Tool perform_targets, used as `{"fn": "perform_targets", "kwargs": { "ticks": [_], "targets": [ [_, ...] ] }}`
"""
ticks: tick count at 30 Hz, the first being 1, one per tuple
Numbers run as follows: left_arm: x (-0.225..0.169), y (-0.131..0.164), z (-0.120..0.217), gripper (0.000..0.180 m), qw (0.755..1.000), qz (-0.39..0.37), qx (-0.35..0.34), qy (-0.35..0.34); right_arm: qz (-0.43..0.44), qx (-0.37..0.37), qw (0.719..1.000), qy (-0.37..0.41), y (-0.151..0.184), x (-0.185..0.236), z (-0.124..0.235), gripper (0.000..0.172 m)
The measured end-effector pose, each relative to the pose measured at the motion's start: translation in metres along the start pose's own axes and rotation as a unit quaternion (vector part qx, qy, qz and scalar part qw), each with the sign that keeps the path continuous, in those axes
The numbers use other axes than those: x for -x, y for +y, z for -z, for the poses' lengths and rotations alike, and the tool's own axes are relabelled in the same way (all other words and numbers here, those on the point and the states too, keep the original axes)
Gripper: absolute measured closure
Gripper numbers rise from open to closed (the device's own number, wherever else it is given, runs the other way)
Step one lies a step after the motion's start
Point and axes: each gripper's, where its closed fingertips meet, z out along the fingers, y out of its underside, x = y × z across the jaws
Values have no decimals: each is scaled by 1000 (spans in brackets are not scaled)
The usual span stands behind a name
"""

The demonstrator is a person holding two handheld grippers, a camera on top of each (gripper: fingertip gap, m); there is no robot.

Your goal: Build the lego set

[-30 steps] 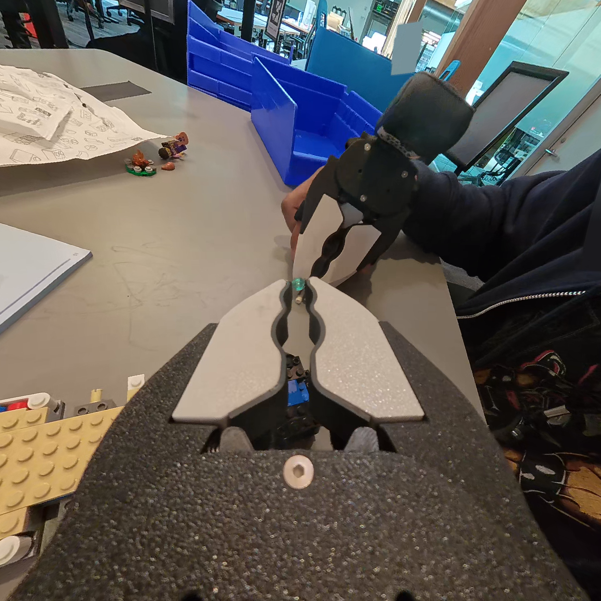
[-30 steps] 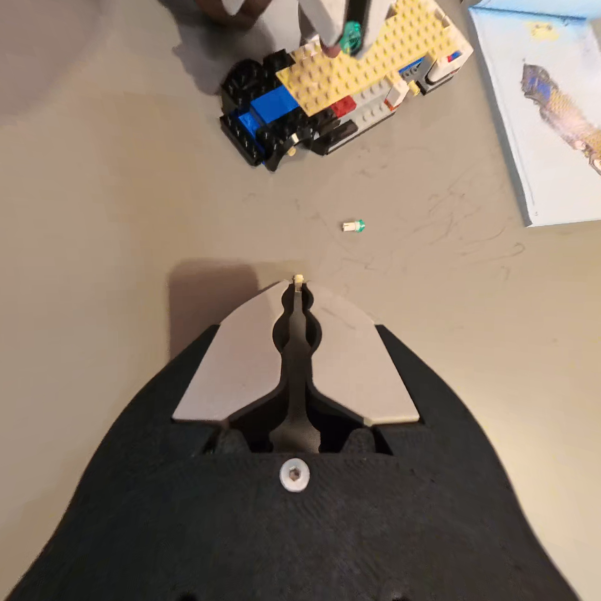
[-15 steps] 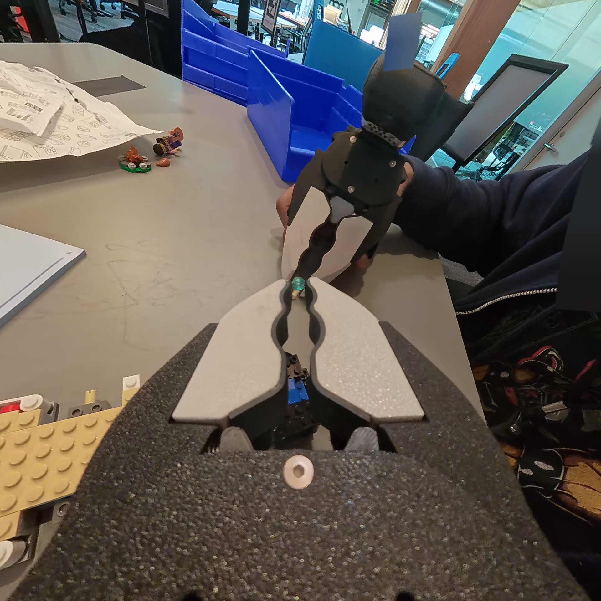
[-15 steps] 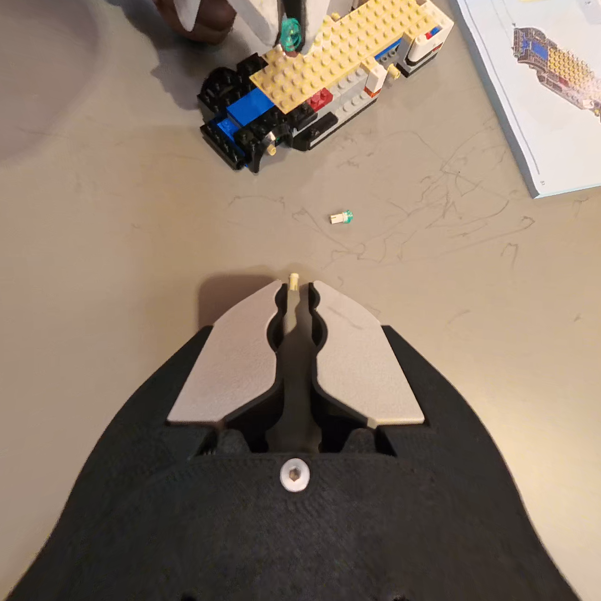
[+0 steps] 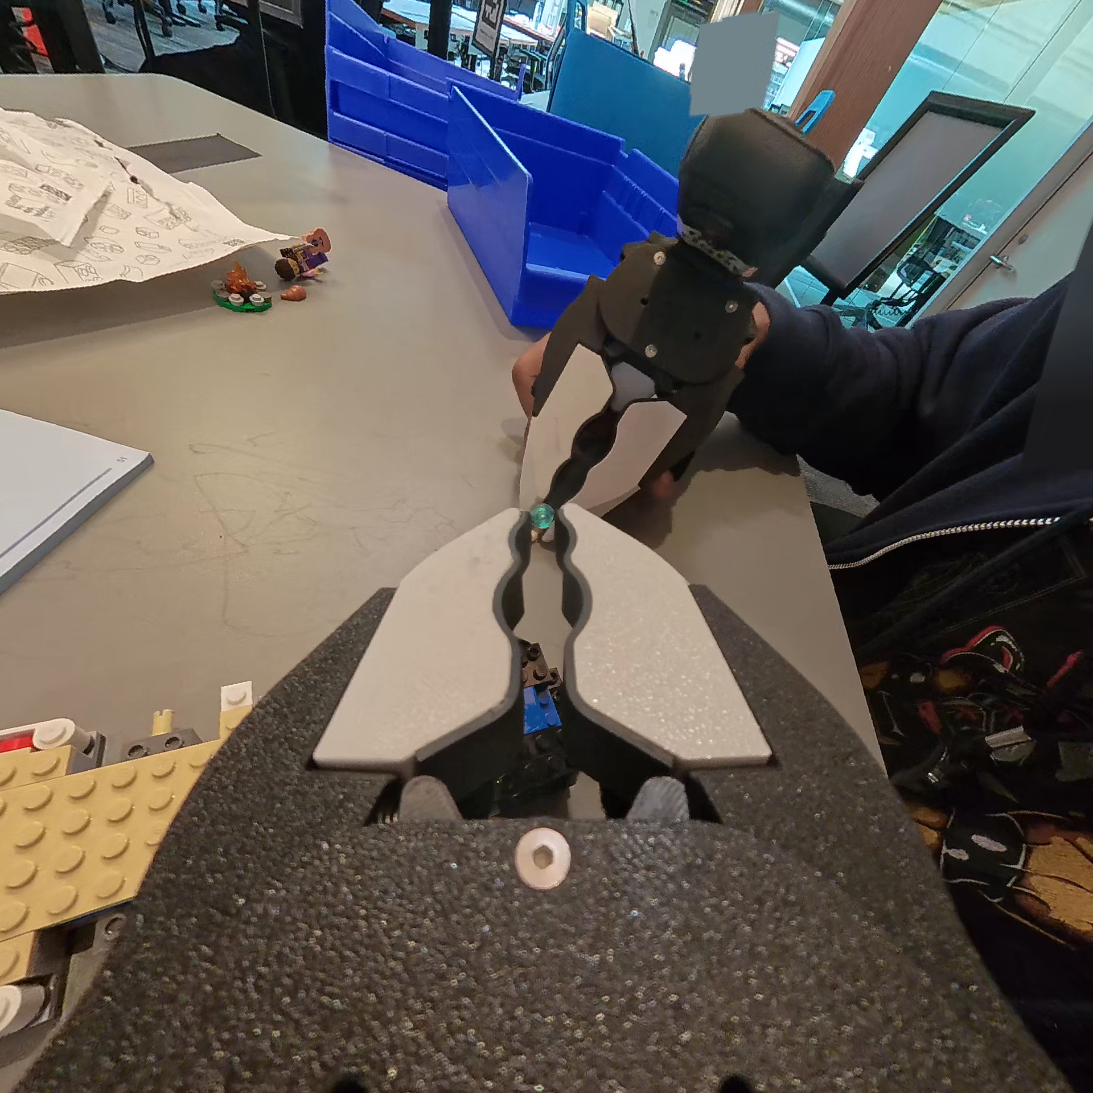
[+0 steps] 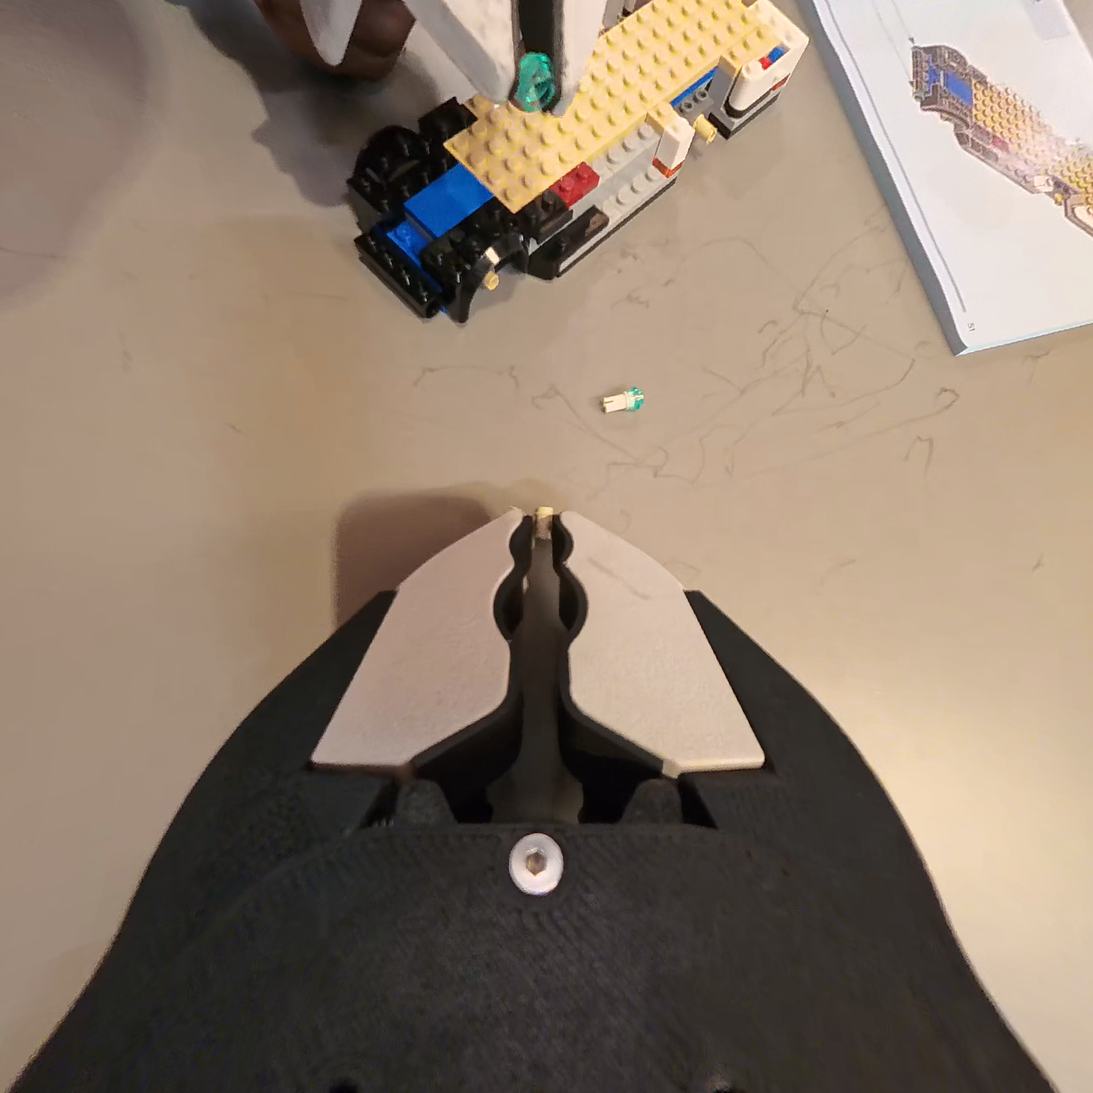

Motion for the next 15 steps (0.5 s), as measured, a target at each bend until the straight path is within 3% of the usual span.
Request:
{"fn": "perform_targets", "kwargs": {
  "ticks": [1,8,15],
  "targets": [
    [0,0,0,173,1000,0,0,0,0,2,1000,3,0,0,0,167],
    [-1,2,-1,173,1000,-2,5,2,21,6,1000,19,-1,-1,0,167],
    [-1,6,-4,173,999,-27,23,-14,131,-59,982,120,-33,-10,5,168]
  ]
}}
